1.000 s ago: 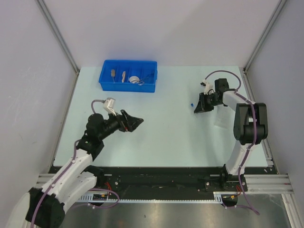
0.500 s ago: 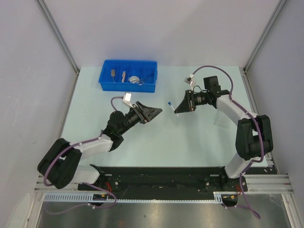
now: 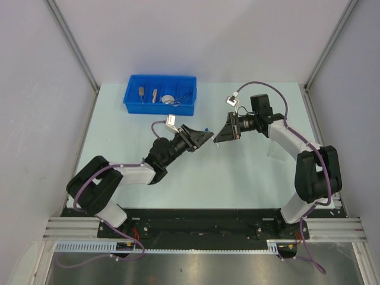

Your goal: Organize the chemistry lab equipment

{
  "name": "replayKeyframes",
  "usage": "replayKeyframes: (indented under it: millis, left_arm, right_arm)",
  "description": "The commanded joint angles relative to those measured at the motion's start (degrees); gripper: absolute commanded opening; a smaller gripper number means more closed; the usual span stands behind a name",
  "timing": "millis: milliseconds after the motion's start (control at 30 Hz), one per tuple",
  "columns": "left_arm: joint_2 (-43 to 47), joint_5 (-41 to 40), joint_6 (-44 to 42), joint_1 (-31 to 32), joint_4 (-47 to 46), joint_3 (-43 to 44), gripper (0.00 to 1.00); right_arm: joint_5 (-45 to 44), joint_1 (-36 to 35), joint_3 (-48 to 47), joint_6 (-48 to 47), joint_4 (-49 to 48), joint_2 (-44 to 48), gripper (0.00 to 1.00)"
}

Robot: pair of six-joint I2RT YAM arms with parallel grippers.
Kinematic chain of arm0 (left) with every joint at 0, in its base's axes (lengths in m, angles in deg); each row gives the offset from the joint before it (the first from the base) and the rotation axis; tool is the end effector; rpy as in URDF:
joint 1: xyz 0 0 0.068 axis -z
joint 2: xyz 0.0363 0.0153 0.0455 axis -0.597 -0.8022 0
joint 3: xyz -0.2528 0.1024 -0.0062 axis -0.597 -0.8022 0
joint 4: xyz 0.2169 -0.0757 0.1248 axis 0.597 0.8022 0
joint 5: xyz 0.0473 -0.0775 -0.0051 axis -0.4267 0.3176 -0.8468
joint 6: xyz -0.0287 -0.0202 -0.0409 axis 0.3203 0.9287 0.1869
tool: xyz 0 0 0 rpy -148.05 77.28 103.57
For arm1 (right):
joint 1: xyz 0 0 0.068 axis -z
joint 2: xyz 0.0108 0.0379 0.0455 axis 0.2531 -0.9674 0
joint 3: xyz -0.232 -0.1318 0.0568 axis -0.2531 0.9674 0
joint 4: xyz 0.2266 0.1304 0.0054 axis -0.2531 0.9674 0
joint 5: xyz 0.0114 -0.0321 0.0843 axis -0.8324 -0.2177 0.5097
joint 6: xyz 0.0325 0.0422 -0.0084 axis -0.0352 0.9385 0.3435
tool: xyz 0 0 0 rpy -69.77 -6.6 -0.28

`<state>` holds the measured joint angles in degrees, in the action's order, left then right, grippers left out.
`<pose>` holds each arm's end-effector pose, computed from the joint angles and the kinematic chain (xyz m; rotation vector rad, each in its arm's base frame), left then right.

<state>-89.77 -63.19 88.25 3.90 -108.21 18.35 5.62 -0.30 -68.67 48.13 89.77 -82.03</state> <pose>0.2329 -0.2045 0.2183 -0.2557 1.6826 -1.5197 0.3280 0.1227 0.2648 -0.7657 2.0350 1.6584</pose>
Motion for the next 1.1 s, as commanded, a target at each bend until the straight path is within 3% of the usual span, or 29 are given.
replayKeyframes:
  millis: [0, 133, 433, 533, 633, 667, 767, 933, 1067]
  left_arm:
    - [-1.92, -1.41, 1.67, 1.45, -5.82, 3.39, 0.55]
    - [-3.86, -0.27, 3.42, 1.63, -6.70, 3.74, 0.36]
    - [-3.25, 2.19, 1.51, 1.63, -6.09, 3.39, 0.16]
    - [-0.97, 4.91, -3.40, 1.19, -2.93, 3.48, 0.12]
    - [2.02, 9.91, -8.94, 0.14, 0.50, 2.43, 0.11]
    - [2.90, 11.85, -10.62, -0.12, 2.68, 2.08, 0.11]
    - [6.76, 18.18, -19.31, -0.65, 11.52, 1.55, 0.11]
    - [12.30, 24.95, -34.68, -0.57, 26.06, 3.04, 0.11]
    - [14.06, 29.87, -39.72, -0.39, 32.67, 3.74, 0.11]
  right_arm:
    - [1.73, -0.68, -0.18, 0.56, -1.34, 1.99, 0.09]
    - [1.47, -0.95, -0.18, -0.05, -1.08, 2.17, 0.10]
    - [-4.32, -2.96, -0.18, -7.95, 5.06, 3.66, 0.13]
    - [-6.96, -4.02, -0.18, -14.45, 9.54, 4.80, 0.22]
    - [-7.85, -3.59, -0.18, -22.88, 15.60, 6.91, 0.46]
    - [-7.50, -3.41, -0.26, -27.87, 18.66, 7.70, 0.59]
    - [-7.14, -2.36, -0.26, -33.70, 22.55, 10.43, 0.73]
    - [-6.53, -2.62, -2.80, -38.02, 27.83, 11.57, 0.75]
    - [-4.95, -3.93, -5.36, -36.36, 29.24, 9.82, 0.75]
